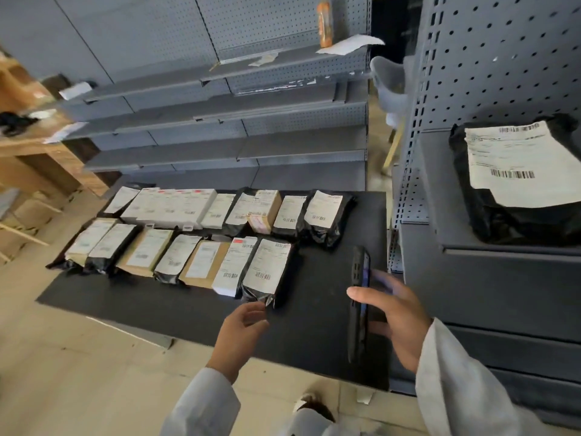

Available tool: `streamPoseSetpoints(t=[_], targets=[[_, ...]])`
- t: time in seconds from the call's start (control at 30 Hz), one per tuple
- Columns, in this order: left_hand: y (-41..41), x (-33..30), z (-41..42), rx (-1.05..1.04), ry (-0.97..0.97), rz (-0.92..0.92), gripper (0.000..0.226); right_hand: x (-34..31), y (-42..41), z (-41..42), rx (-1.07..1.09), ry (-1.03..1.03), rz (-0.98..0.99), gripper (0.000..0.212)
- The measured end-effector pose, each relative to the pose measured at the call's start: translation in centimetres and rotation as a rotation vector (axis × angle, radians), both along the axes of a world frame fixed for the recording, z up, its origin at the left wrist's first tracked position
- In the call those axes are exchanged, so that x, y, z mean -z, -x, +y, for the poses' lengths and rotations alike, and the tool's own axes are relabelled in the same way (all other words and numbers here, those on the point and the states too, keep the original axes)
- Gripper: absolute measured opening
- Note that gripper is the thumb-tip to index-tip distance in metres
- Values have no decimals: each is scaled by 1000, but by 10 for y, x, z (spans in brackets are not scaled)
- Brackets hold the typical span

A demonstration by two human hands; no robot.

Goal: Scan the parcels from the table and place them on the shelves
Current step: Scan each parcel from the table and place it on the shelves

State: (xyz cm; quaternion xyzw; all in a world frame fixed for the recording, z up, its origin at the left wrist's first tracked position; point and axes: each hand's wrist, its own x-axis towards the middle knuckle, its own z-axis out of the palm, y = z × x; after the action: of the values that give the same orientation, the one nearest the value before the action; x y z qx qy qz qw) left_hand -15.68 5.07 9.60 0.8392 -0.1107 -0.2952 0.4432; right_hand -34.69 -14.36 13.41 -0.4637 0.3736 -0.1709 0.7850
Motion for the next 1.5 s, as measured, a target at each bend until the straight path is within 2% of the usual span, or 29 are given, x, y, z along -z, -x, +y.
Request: streamPoseSetpoints(t=[0.13, 0.27, 0.4, 0.5, 0.57, 0.63, 0.73, 0.8, 0.9, 0.93, 1.03, 1.2, 1.27, 1.37, 1.5], targets=[[-50, 28, -13, 89, -120, -34, 30, 9, -23, 3, 64, -60, 91, 42], [-102, 49, -42, 292, -284, -145, 49, 2, -42, 11, 139, -91, 144, 36], [-149, 62, -74, 516, -415, -314, 68, 1, -61, 19, 200, -94, 204, 39], [-177, 75, -91, 783, -612, -437, 93, -2, -74, 28, 227, -67, 227, 51], [-194, 83, -99, 945, -728, -565, 100, -2, -79, 33, 252, -50, 234, 66], [-204, 90, -101, 1059, -761, -648, 101, 1, -82, 39, 282, -50, 265, 84], [-208, 102, -98, 1160, -746, -678, 102, 7, -85, 49, 339, -71, 293, 93], [-205, 108, -96, 1171, -698, -669, 102, 8, -88, 59, 373, -75, 327, 94], [-195, 112, -93, 1174, -606, -646, 101, 13, -92, 70, 431, -106, 350, 77], [-189, 113, -93, 1173, -576, -641, 101, 16, -94, 73, 447, -114, 363, 77], [-168, 117, -93, 1196, -493, -613, 100, 21, -104, 81, 478, -128, 426, 100], [-139, 125, -96, 1237, -415, -537, 98, 25, -122, 93, 462, -132, 541, 105], [-134, 126, -96, 1231, -398, -509, 98, 26, -126, 94, 439, -152, 581, 94], [-133, 126, -92, 1167, -344, -462, 93, 25, -130, 92, 422, -194, 610, 64], [-134, 130, -68, 864, -219, -400, 89, 32, -141, 92, 359, -255, 706, 65]])
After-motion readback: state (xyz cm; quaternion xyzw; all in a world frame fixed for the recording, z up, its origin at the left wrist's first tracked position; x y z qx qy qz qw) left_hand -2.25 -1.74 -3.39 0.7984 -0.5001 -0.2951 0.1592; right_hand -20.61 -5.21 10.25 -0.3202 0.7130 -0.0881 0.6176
